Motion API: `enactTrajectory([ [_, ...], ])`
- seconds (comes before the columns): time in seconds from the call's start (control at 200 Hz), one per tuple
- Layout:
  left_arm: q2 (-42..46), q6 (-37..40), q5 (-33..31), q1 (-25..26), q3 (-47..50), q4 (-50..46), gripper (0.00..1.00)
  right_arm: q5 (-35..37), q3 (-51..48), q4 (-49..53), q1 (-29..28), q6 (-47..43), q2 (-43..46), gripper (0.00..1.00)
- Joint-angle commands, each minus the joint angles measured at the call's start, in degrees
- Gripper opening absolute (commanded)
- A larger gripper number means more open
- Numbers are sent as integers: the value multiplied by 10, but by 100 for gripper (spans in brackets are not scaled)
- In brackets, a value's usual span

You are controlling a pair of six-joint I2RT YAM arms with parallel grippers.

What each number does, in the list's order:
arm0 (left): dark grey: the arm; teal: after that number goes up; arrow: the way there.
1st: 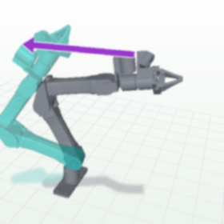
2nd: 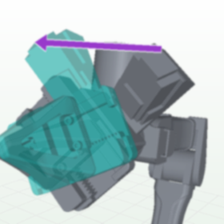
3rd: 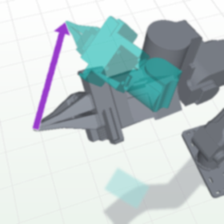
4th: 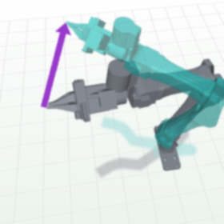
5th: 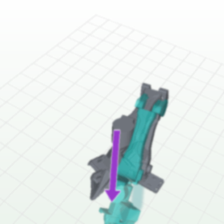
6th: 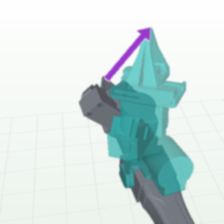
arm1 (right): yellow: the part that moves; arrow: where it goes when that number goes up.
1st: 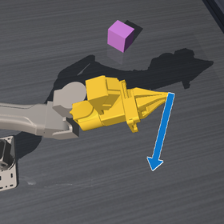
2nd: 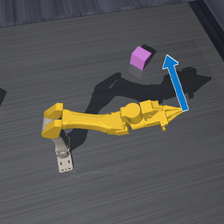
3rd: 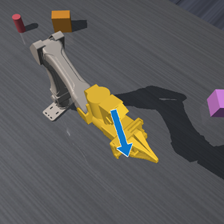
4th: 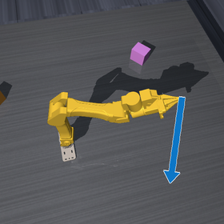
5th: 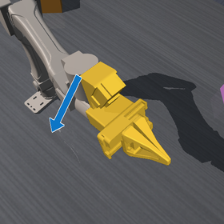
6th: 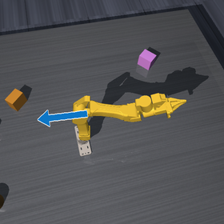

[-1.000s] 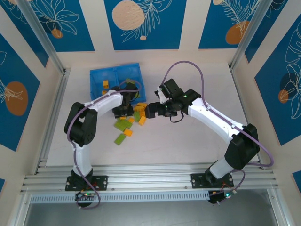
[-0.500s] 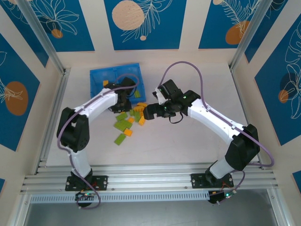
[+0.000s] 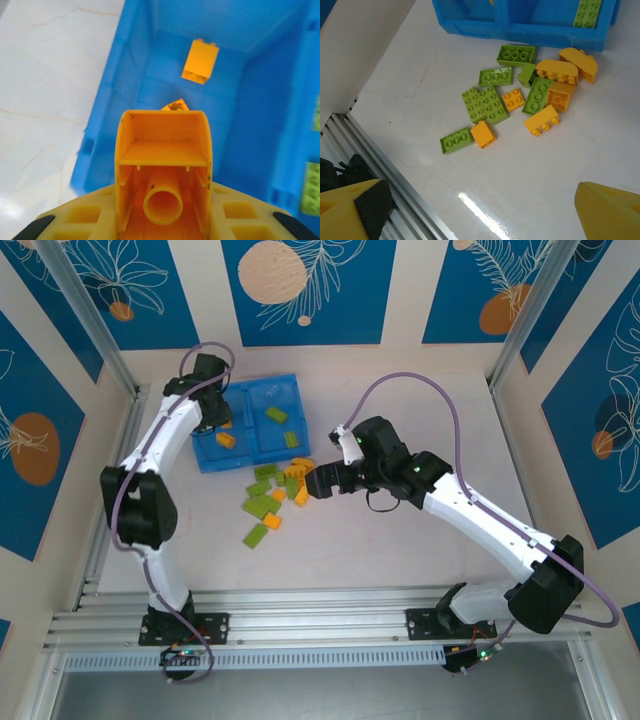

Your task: Sort the legos into containers by color

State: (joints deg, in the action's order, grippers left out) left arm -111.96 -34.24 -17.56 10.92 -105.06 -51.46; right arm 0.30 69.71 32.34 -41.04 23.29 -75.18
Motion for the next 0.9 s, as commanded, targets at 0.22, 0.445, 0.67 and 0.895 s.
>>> enactTrajectory([
  [0.22, -135, -23, 64, -10, -100, -23, 48, 41, -13, 33, 3, -1, 36, 96],
  [0.445, -80, -16, 61, -10, -69, -9, 51, 42, 3, 36, 3, -1, 16, 96],
  [0.67, 114, 31, 80, 4, -14, -10, 51, 36, 43, 35, -16, -2, -49, 96],
  [0.895, 339, 259, 87, 51, 102, -40, 53, 69, 125, 89, -99, -15, -169, 95],
])
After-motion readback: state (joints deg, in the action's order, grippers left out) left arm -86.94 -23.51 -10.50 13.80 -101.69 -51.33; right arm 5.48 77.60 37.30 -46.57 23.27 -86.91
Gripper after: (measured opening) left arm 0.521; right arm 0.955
